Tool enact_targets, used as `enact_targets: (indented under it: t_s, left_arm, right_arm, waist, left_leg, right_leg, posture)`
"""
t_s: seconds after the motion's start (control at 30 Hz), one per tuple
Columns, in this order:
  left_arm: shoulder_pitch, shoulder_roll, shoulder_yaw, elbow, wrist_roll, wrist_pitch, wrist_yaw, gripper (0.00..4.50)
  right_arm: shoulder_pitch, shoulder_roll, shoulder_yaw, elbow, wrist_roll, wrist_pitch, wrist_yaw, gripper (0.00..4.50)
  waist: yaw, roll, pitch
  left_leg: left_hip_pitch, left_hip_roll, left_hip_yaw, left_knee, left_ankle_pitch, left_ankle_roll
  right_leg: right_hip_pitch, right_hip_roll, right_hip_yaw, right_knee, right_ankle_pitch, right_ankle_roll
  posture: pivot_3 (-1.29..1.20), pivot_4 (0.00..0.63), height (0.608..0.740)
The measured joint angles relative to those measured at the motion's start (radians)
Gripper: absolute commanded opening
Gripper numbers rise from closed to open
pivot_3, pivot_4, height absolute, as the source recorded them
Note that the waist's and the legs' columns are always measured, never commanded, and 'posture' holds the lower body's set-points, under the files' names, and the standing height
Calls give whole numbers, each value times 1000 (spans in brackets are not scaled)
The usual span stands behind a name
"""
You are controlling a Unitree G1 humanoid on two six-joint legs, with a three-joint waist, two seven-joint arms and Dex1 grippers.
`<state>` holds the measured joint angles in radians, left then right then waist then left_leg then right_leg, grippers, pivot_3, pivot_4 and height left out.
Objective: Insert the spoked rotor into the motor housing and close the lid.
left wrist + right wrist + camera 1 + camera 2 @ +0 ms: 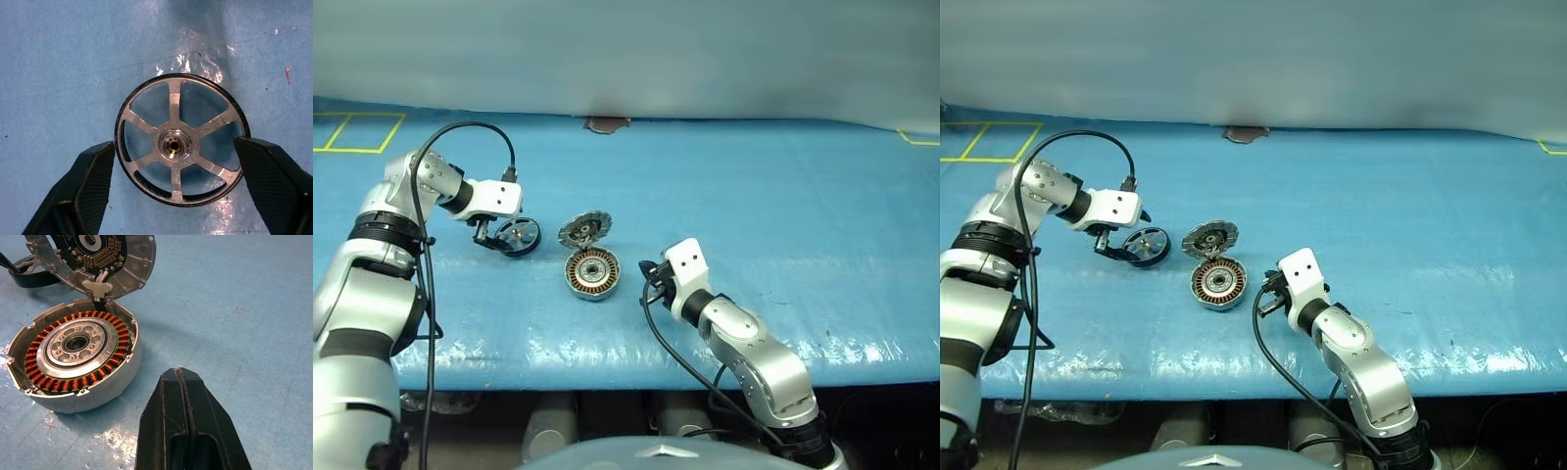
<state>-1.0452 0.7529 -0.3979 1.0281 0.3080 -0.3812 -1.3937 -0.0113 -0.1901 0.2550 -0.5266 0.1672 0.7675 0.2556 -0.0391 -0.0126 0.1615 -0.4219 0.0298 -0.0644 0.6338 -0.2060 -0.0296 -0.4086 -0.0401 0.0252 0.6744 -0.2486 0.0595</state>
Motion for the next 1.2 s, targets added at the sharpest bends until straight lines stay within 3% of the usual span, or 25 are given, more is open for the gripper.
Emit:
enact_targets:
  t_s: [1.2]
  left_arm:
    - [-12, -44, -5, 74, 36, -35, 55, 4467]
  right_arm:
    - [1, 16, 1, 2, -2, -27, -17, 0]
  waist:
    - [1, 0, 0]
  left_leg:
    - [-2, 0, -1, 12, 0, 0]
  right_leg:
    - [1, 1, 0, 5, 1, 2]
  posture:
    - [0, 150, 740]
